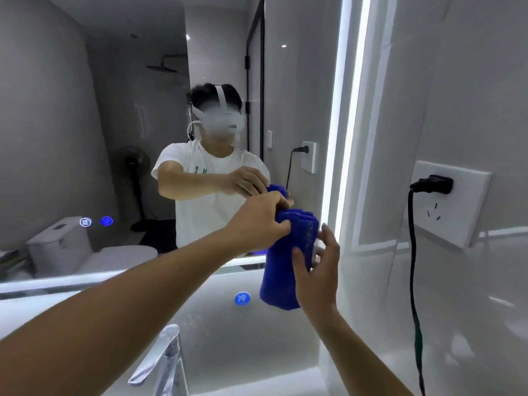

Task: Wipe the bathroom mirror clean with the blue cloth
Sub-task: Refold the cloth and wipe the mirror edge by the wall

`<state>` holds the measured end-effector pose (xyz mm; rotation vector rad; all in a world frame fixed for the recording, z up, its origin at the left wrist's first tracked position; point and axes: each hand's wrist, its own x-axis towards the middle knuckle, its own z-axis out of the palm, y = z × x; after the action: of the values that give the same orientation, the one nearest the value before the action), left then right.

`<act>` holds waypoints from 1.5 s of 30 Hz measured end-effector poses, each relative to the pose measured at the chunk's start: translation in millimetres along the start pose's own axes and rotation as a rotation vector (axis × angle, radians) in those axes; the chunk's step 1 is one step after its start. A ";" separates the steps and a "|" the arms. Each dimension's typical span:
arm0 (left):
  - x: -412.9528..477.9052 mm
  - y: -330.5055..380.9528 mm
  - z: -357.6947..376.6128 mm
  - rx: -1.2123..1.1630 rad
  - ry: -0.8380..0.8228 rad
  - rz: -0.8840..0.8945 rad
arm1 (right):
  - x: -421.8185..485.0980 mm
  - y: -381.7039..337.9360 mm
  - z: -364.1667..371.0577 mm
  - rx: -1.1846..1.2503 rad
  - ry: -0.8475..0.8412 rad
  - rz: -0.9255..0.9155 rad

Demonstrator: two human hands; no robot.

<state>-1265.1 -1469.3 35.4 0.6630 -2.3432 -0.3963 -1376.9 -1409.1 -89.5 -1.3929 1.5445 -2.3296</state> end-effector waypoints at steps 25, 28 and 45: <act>52.7 -19.4 -22.2 0.314 0.621 0.373 | 63.5 106.6 31.6 -0.904 0.123 -0.639; 44.9 -24.5 -18.4 0.374 0.611 0.407 | 42.4 141.7 -1.4 -0.967 0.060 -0.552; 50.2 -60.7 -32.3 0.737 0.401 0.240 | 214.2 -40.0 29.3 -0.948 0.212 -0.612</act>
<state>-1254.7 -1550.6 58.4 0.6911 -2.1028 0.6832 -1469.0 -1507.5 84.2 -2.0581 2.8614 -2.0801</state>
